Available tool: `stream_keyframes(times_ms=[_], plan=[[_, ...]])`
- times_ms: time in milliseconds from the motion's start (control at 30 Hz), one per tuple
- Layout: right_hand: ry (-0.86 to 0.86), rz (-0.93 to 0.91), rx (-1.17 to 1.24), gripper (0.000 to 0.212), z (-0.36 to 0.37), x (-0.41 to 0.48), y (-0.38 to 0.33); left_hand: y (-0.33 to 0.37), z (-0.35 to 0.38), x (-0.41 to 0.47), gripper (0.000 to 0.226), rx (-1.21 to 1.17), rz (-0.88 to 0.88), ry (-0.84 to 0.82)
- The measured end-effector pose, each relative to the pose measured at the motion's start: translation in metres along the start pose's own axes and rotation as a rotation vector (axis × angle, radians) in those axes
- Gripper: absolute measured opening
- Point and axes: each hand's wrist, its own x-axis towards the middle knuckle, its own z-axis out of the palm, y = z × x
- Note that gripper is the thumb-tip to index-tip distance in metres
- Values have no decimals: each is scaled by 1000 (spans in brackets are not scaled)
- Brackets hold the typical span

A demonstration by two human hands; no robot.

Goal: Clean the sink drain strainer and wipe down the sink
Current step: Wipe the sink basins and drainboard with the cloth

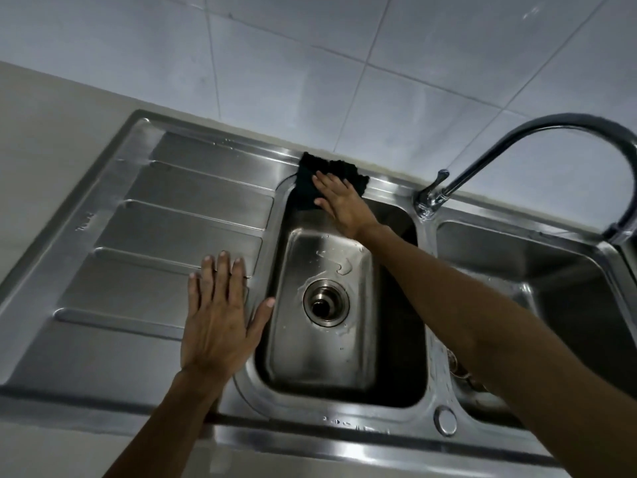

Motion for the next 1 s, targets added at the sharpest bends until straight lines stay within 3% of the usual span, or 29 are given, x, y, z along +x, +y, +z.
stream_keyframes(times_ms=[100,233,433,600,867,1000], plan=[[16,57,-16,59,-5,-32,34,4,-1,1,88,-4,0,-18],[-70,127,-291,102,3,-44,40,4,-2,1,89,-3,-1,-22],[195,230,-299,61,30,-28,14,2,1,4,91,19,10,-15],[129,145,-424,78,29,-36,30,4,1,0,91,30,12,-29],[93,292,-529,102,36,-31,27,8,-3,3,95,16,-16,-44],[61,298,-590,99,33,-20,36,8,-2,3,93,37,-15,-34]])
